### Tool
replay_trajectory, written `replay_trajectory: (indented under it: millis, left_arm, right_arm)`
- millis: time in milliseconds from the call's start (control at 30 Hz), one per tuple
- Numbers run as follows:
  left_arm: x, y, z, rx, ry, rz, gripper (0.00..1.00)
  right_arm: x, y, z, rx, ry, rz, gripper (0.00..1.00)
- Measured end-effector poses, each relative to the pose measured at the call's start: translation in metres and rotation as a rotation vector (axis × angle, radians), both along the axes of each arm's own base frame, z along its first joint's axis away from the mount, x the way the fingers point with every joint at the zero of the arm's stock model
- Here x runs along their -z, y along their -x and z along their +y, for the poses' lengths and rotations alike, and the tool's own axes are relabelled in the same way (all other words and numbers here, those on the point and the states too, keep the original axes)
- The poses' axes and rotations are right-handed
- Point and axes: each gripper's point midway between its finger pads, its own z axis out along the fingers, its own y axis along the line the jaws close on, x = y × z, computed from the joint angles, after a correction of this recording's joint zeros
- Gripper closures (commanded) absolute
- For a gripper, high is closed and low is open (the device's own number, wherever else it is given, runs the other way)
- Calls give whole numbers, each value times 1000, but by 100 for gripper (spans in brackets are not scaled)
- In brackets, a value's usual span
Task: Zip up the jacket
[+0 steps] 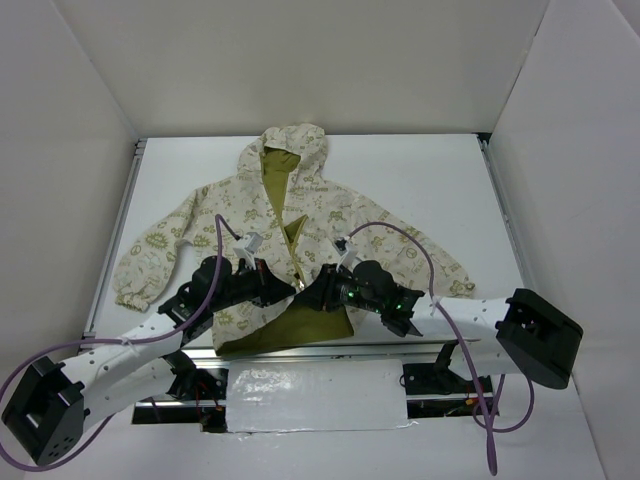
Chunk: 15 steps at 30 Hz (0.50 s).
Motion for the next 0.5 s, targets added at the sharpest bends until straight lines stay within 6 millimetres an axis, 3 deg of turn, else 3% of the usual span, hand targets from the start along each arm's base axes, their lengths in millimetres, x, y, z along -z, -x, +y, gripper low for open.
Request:
replay_trajectory:
  millis: [500]
  left_arm:
    - [0,-1,0,-3,0,-3,100]
  right_arm:
    - [-10,-5,-4,25,-9,32,71]
